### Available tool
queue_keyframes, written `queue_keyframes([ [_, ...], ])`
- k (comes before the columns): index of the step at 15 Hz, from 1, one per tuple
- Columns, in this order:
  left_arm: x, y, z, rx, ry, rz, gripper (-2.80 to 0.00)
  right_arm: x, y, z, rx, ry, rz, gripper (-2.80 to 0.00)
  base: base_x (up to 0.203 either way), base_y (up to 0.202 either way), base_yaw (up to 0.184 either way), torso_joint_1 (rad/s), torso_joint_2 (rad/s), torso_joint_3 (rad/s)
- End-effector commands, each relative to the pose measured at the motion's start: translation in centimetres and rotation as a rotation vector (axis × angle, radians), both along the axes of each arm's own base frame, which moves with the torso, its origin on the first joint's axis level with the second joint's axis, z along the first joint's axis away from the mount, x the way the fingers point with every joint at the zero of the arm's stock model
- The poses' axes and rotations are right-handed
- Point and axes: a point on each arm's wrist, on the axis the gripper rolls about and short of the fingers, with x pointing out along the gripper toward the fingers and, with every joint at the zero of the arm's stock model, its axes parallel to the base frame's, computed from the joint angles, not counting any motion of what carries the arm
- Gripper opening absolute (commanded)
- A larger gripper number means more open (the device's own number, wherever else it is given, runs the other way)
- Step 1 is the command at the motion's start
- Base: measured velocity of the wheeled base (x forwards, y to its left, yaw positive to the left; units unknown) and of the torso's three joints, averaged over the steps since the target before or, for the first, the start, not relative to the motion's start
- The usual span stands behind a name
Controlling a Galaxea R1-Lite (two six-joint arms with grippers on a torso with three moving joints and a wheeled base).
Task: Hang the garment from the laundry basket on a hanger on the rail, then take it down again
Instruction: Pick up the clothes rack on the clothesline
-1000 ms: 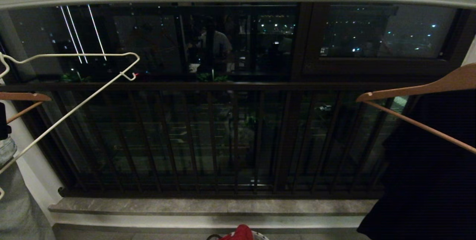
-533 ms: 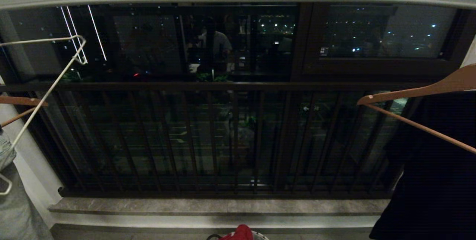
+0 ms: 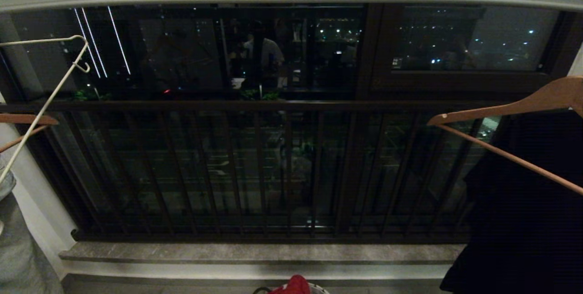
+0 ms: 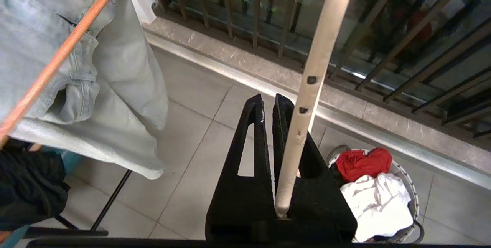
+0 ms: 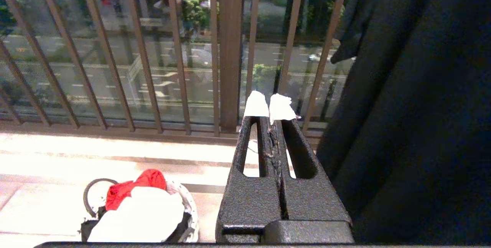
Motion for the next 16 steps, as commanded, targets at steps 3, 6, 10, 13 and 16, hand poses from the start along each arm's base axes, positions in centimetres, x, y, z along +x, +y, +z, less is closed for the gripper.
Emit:
queue_keyframes([
  [3,-2.9,-0.6,1.0,0.053,-0.061,-0.019,-2.80,0.0,0.0,0.0,0.000,0.001,0.001,-2.80,0.000,0.000,0.000,0.000,0.00,0.000],
  [6,-5.0,-1.1,1.5,0.080,-0.071,-0.039,-2.80,0.0,0.0,0.0,0.000,0.001,0.001,-2.80,0.000,0.000,0.000,0.000,0.00,0.000],
  [10,-5.2,-1.9,0.7,0.037,0.038,-0.279,-2.80,0.0,0.0,0.0,0.000,0.001,0.001,-2.80,0.000,0.000,0.000,0.000,0.00,0.000],
  [13,-4.1,-2.4,-0.5,0.060,0.111,-0.390,-2.80,0.0,0.0,0.0,0.000,0.001,0.001,-2.80,0.000,0.000,0.000,0.000,0.00,0.000],
  [16,-2.0,-3.4,-2.1,0.045,0.206,-0.503,-2.80,0.0,0.0,0.0,0.000,0.001,0.001,-2.80,0.000,0.000,0.000,0.000,0.00,0.000],
])
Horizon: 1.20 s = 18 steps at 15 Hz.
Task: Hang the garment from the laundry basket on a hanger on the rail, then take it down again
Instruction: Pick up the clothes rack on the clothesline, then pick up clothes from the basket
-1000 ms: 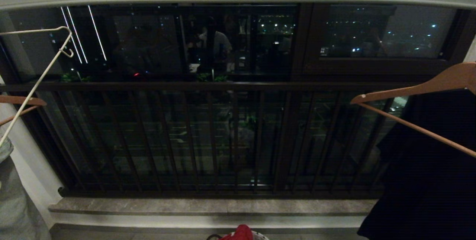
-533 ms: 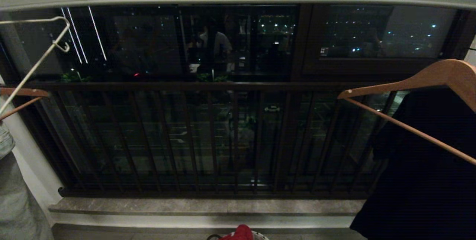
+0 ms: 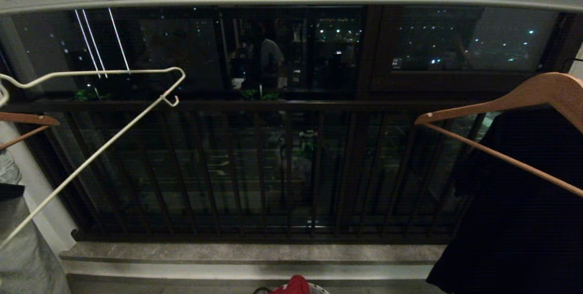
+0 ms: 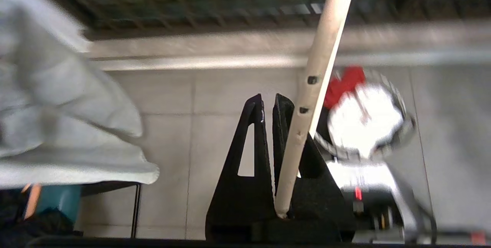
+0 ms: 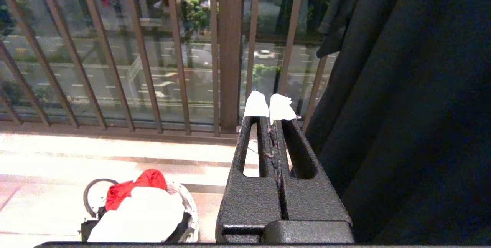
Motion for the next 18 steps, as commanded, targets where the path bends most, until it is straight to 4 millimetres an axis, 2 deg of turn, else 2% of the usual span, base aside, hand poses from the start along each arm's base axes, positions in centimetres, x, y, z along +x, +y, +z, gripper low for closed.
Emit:
queue_keyframes([
  [1,1.9,-0.8,-1.4,-0.013,0.095,-0.094,-2.80,0.0,0.0,0.0,0.000,0.001,0.000,-2.80,0.000,0.000,0.000,0.000,0.00,0.000],
  [4,3.2,-1.8,-3.2,-0.017,0.174,-0.268,-2.80,0.0,0.0,0.0,0.000,0.001,0.000,-2.80,0.000,0.000,0.000,0.000,0.00,0.000],
  [11,7.8,-3.0,-8.1,0.118,0.104,-0.484,-2.80,0.0,0.0,0.0,0.000,0.001,0.000,-2.80,0.000,0.000,0.000,0.000,0.00,0.000],
  [13,8.2,-3.5,-9.1,0.181,0.112,-0.572,-2.80,0.0,0.0,0.0,0.000,0.001,0.000,-2.80,0.000,0.000,0.000,0.000,0.00,0.000],
  [16,8.0,-4.1,-10.0,0.116,0.101,-0.768,-2.80,0.0,0.0,0.0,0.000,0.001,0.000,-2.80,0.000,0.000,0.000,0.000,0.00,0.000],
  [18,8.8,-4.3,-11.1,0.110,0.139,-0.822,-2.80,0.0,0.0,0.0,0.000,0.001,0.000,-2.80,0.000,0.000,0.000,0.000,0.00,0.000],
])
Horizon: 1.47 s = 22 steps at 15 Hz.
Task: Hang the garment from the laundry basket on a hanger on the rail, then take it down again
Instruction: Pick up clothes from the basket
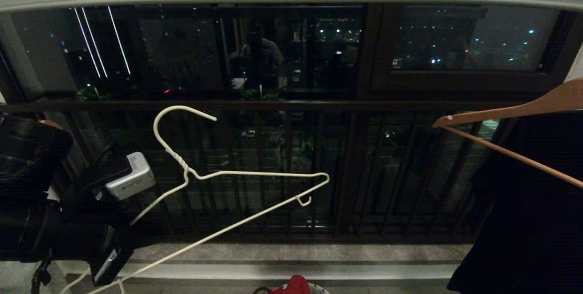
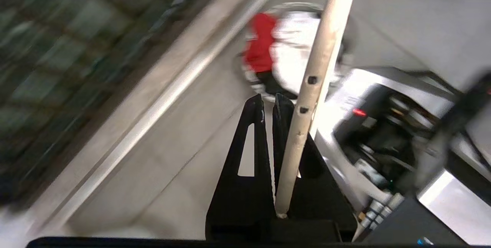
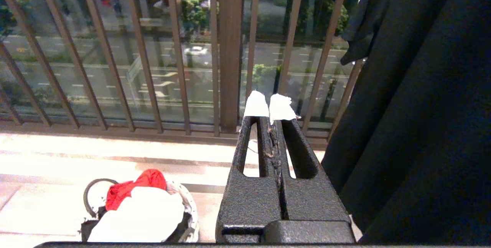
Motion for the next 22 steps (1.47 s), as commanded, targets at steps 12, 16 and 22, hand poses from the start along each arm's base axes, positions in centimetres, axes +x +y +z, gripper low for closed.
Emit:
queue_keyframes([
  [12,2.0,-0.5,-2.5,0.048,0.091,-0.076,-2.80,0.0,0.0,0.0,0.001,0.001,0.000,-2.80,0.000,0.000,0.000,0.000,0.00,0.000],
  [16,1.9,-0.5,-2.4,0.046,0.086,-0.078,-2.80,0.0,0.0,0.0,0.001,0.001,0.000,-2.80,0.000,0.000,0.000,0.000,0.00,0.000],
  [22,1.8,-0.5,-2.3,0.041,0.080,-0.080,-2.80,0.0,0.0,0.0,0.001,0.001,0.000,-2.80,0.000,0.000,0.000,-0.019,0.04,0.023],
])
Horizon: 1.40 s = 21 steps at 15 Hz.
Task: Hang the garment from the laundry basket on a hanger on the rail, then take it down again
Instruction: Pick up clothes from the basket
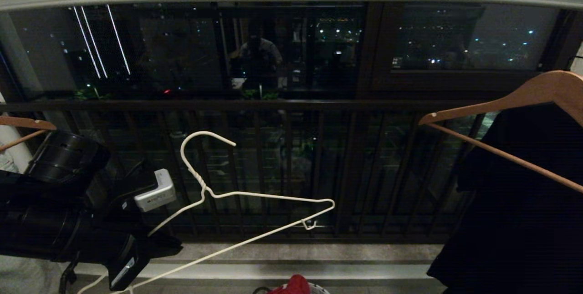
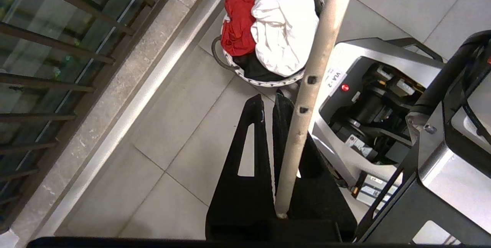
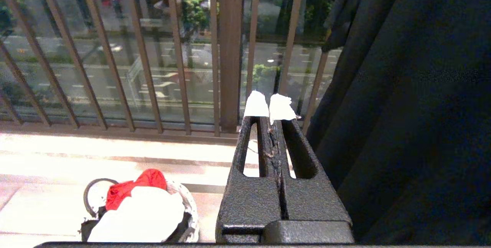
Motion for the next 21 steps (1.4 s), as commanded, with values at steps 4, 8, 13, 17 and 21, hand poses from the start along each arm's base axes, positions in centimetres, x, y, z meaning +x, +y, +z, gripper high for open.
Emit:
queue_keyframes([
  [4,-0.22,0.07,0.22,-0.001,-0.011,-0.002,-2.80,0.01,0.00,0.00,-0.001,0.001,0.001,-2.80,0.000,0.000,0.000,-0.137,0.31,0.156],
  [8,-0.29,0.08,0.24,0.000,-0.013,-0.003,-2.80,0.01,0.00,0.00,-0.001,0.001,0.001,-2.80,0.000,0.000,0.000,-0.145,0.31,0.165],
  [13,-0.56,0.11,0.49,-0.004,-0.025,-0.003,-2.80,0.01,0.00,0.00,-0.002,0.001,0.001,-2.80,0.000,0.000,0.000,-0.147,0.32,0.174],
  [17,-0.65,0.11,0.57,-0.005,-0.029,-0.004,-2.80,0.01,0.00,0.00,-0.001,0.001,0.001,-2.80,0.000,0.000,0.000,-0.155,0.34,0.187],
  [21,-0.81,0.14,0.58,-0.006,-0.030,-0.005,-2.80,0.01,0.00,0.00,-0.004,0.001,0.001,-2.80,0.000,0.000,0.000,-0.164,0.37,0.213],
])
